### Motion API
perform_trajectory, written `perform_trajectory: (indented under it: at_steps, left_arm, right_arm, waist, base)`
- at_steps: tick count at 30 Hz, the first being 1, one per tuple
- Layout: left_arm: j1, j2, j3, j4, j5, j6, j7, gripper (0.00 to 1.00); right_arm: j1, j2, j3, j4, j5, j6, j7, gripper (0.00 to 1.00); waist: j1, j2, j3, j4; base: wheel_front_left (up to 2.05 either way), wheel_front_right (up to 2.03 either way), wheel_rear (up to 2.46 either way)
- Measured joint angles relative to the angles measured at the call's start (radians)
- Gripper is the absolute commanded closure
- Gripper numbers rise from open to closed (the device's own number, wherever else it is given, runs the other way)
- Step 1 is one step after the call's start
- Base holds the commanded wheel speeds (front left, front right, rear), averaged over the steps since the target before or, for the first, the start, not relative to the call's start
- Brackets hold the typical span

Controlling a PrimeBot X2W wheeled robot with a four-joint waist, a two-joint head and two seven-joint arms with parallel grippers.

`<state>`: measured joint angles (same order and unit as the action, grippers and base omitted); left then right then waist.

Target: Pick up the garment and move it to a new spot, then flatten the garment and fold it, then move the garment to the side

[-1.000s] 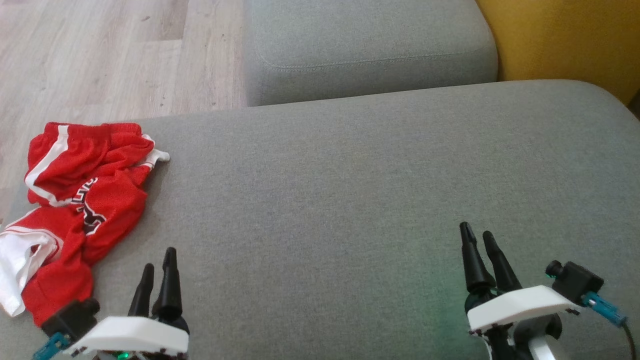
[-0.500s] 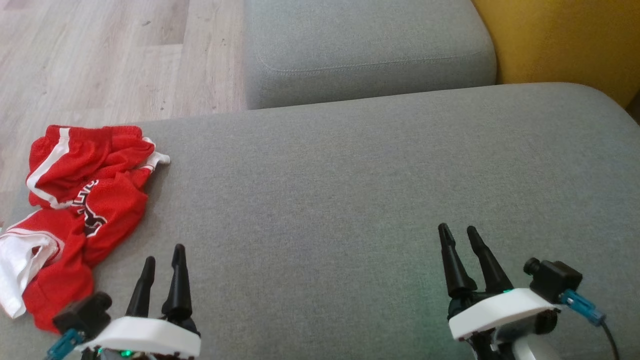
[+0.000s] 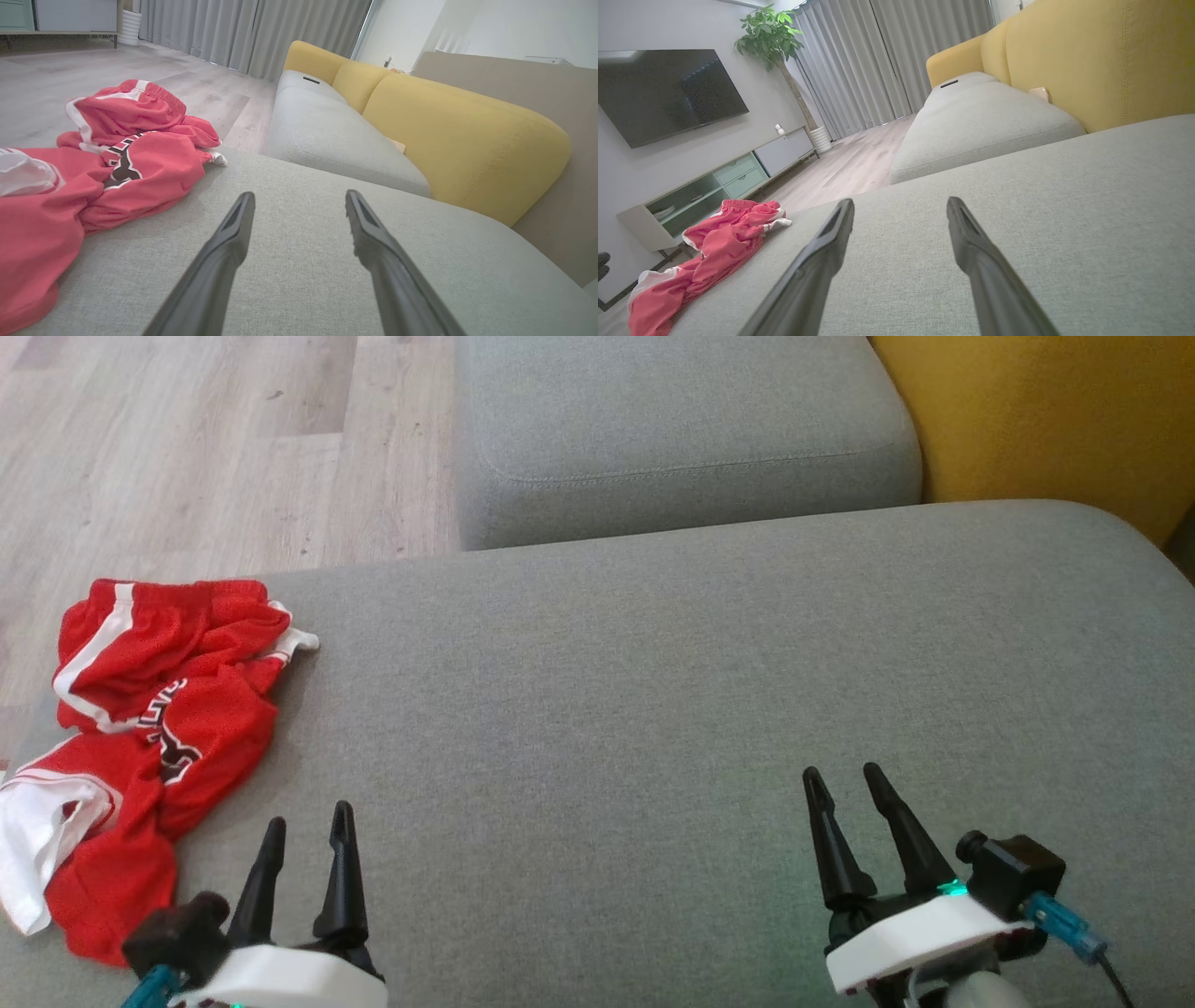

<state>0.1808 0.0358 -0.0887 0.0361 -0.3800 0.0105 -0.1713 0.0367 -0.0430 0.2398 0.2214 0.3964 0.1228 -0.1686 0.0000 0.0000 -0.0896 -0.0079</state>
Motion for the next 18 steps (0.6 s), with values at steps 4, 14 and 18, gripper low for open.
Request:
perform_trajectory:
  at_steps: [4,14,18]
  left_arm:
    - [0.002,0.002,0.001,-0.004,0.049,0.007,-0.008,0.00]
    - [0.029,0.004,0.000,-0.020,0.172,0.016,-0.035,0.00]
    - [0.040,0.008,-0.004,-0.032,0.225,0.023,-0.051,0.00]
  right_arm:
    - [0.000,0.000,-0.008,0.000,-0.048,0.000,-0.011,0.00]
    - [0.000,0.000,-0.004,-0.001,-0.150,0.000,-0.039,0.00]
    - [0.000,-0.001,0.015,-0.001,-0.208,0.000,-0.048,0.00]
  waist:
    - [0.0000,0.0000,-0.003,0.001]
    - [0.0000,0.0000,-0.007,-0.001]
    - [0.0000,0.0000,-0.009,-0.001]
  base:
    - [0.00,0.00,0.00]
    - [0.00,0.00,0.00]
    - [0.00,0.00,0.00]
